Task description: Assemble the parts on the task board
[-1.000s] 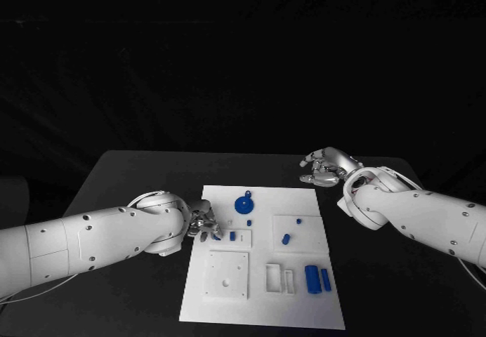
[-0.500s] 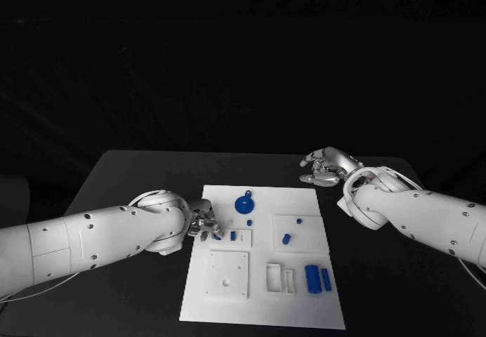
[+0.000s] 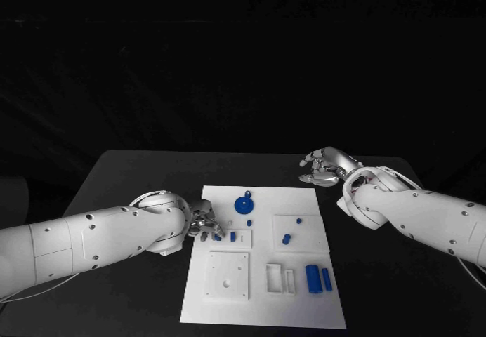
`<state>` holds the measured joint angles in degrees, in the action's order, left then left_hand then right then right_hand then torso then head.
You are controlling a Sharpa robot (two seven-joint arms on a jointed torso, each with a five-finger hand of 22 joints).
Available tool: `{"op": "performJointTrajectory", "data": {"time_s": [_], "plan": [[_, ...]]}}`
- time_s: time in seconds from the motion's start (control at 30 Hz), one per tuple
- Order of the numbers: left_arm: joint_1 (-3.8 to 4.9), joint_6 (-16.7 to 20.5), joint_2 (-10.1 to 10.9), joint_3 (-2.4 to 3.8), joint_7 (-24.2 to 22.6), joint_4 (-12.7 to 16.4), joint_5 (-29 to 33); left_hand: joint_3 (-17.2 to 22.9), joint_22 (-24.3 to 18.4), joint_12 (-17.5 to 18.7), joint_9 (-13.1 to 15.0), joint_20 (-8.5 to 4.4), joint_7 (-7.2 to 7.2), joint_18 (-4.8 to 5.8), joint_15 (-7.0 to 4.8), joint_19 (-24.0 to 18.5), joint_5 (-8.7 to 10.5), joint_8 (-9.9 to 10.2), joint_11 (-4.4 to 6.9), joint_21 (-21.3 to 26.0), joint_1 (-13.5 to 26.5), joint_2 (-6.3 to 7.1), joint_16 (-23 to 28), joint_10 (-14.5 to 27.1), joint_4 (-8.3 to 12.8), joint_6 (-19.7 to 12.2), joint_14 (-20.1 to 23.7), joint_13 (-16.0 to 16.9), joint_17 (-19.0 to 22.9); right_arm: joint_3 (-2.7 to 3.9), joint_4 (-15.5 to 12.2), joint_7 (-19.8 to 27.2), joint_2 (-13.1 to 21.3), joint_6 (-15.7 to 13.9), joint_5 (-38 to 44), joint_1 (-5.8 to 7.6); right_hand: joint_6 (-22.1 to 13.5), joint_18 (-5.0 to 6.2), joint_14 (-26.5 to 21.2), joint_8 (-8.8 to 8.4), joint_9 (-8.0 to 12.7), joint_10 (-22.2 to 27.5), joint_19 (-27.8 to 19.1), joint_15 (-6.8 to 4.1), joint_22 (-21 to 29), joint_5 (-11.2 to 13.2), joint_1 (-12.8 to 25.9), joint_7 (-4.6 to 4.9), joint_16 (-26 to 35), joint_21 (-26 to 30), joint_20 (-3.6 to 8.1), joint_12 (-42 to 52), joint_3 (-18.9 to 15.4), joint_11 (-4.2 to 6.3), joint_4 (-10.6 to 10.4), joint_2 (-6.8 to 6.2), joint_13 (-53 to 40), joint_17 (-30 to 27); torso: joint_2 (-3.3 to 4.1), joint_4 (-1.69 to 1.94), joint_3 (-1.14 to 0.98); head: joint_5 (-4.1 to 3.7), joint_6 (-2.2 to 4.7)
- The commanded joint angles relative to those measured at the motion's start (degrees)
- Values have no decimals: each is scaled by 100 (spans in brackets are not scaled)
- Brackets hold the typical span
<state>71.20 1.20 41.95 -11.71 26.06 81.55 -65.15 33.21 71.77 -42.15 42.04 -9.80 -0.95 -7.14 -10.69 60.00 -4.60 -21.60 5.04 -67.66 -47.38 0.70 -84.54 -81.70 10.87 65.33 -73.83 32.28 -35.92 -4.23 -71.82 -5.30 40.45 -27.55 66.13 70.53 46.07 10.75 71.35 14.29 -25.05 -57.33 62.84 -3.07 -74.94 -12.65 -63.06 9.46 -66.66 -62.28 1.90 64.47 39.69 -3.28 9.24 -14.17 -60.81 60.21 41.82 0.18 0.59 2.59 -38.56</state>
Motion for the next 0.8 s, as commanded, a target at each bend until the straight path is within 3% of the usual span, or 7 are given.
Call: {"op": "performJointTrajectory", "data": {"time_s": [0.03, 0.27, 0.57, 0.8], "plan": [[-25, -148, -24, -14, -15, 18, 7, -6, 9, -35, -12, -514, -5, -42, -41, 19, 40, -27, -4, -26, -1, 71, -24, -9, -47, 133, -6, 8, -6, 2, -4, 24, -1, 73, -11, -2, -6, 425, -14, 39, 10, 53, 35, 5, -96, -29, 42, 41, 2, 39, 21, 28, -39, -5, -8, 33, 9, -7, 0, 3, 1, -8, 5], [-25, -154, -29, -14, -11, 16, 7, -16, 12, -43, -21, -520, -3, -45, -44, 20, 45, -32, -1, -25, 37, 130, -28, -6, -91, 136, -6, 14, -8, 2, -4, 23, 3, 75, -12, -2, -7, 425, -12, 39, 10, 53, 36, 5, -96, -31, 44, 41, 1, 39, 21, 30, -40, -5, -9, 34, 10, -7, -1, 2, 2, -14, -1], [-25, -123, -31, -14, -3, -2, -5, -37, 15, -56, -46, -536, 2, -53, -50, 25, 99, -43, 5, -20, 163, 329, -34, 2, -251, 135, -4, 27, -9, 2, -4, 24, 1, 78, -13, -2, -8, 425, -11, 39, 11, 53, 38, 5, -96, -35, 51, 42, 0, 38, 22, 33, -44, -5, -13, 33, 14, -7, -2, 6, 3, -19, 5], [-25, -105, -32, -14, -1, -3, -17, -52, 18, -63, -54, -541, 5, -55, -53, 26, 104, -50, 8, -18, 233, 364, -40, 0, -322, 138, -5, 32, -11, 2, -3, 24, 6, 80, -13, -2, -8, 425, -10, 39, 11, 53, 39, 5, -96, -39, 54, 42, 0, 38, 22, 35, -45, -6, -15, 33, 15, -7, -1, 4, 4, -21, 8]]}}
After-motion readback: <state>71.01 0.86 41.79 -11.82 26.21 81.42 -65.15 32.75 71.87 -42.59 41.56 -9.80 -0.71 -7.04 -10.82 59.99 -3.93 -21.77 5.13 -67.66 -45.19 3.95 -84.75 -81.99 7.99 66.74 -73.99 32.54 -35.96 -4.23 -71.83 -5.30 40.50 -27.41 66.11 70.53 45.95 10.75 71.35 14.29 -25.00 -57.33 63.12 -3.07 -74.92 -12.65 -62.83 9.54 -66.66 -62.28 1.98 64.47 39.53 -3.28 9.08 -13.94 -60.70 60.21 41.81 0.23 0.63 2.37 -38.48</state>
